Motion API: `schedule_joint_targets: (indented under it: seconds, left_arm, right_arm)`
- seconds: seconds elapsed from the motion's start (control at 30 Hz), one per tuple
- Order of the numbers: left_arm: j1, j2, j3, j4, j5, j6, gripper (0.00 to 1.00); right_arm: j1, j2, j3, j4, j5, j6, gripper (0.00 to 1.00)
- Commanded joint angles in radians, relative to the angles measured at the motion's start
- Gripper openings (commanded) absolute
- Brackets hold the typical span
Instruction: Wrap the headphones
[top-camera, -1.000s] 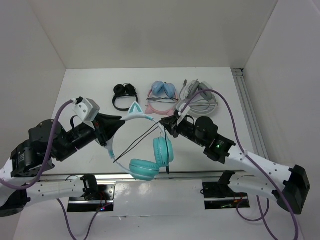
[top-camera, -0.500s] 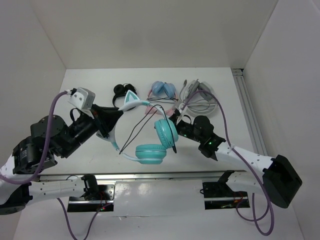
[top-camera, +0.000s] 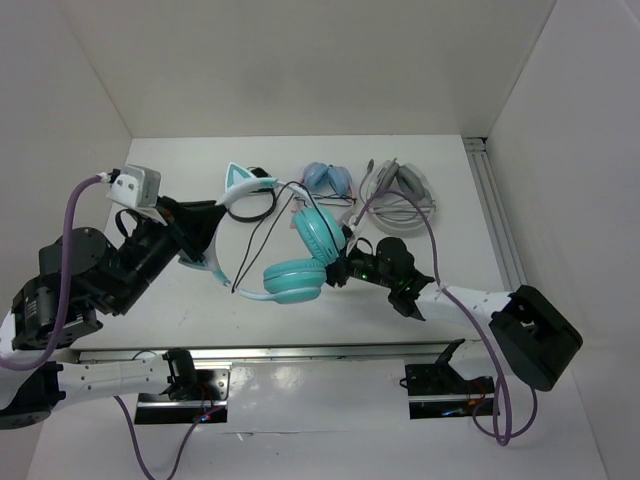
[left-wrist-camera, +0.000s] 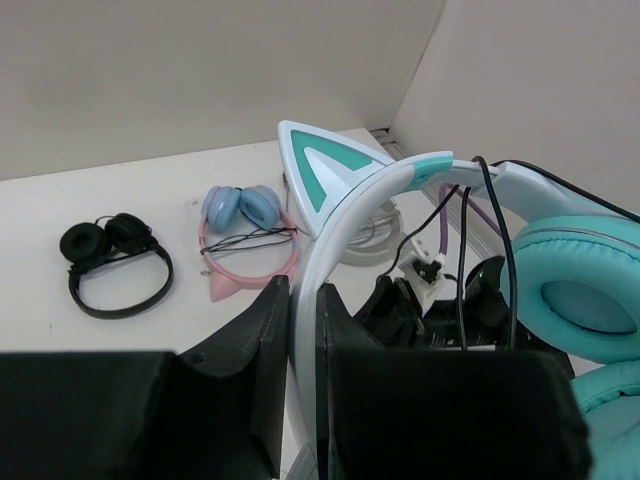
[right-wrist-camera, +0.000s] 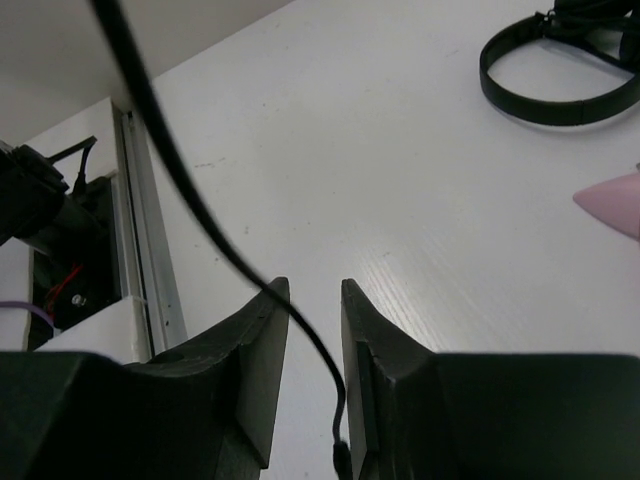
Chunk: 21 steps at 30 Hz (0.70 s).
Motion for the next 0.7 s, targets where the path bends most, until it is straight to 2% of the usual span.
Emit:
schedule_joint_targets:
  seconds: [0.0,0.2,0.33,0.4,0.63,0.67]
  left_arm:
    - [-0.003,-0.011,0.054,0.129,-0.068,-0.040,0.00]
    - [-0.003,-0.022,0.063,0.129,-0.132,-0.030,0.00]
    - [-0.003,-0.022,0.063,0.129,-0.133,-0.030,0.00]
    - [-0.003,-0.031,0.054,0.138,-0.123,-0.030,0.00]
    - [-0.003,-0.031,0.045,0.139,-0.133,-0.021,0.00]
    - [-0.003,-0.031,0.045,0.129,-0.133,-0.021,0.00]
  right_arm:
    - [-0.007,0.027,-0.026,0.115,-0.013,0.024,0.35]
    - [-0.007,0.049,-0.056,0.164,-0.022,0.034,0.35]
    - [-0.007,0.072,-0.078,0.186,-0.022,0.052,0.28]
    - [-0.007,0.096,-0.079,0.209,-0.022,0.061,0.28]
    - [-0.007,0.096,-0.028,0.209,-0.085,0.072,0.46]
    - [-0.007,0.087,-0.019,0.209,-0.100,0.087,0.46]
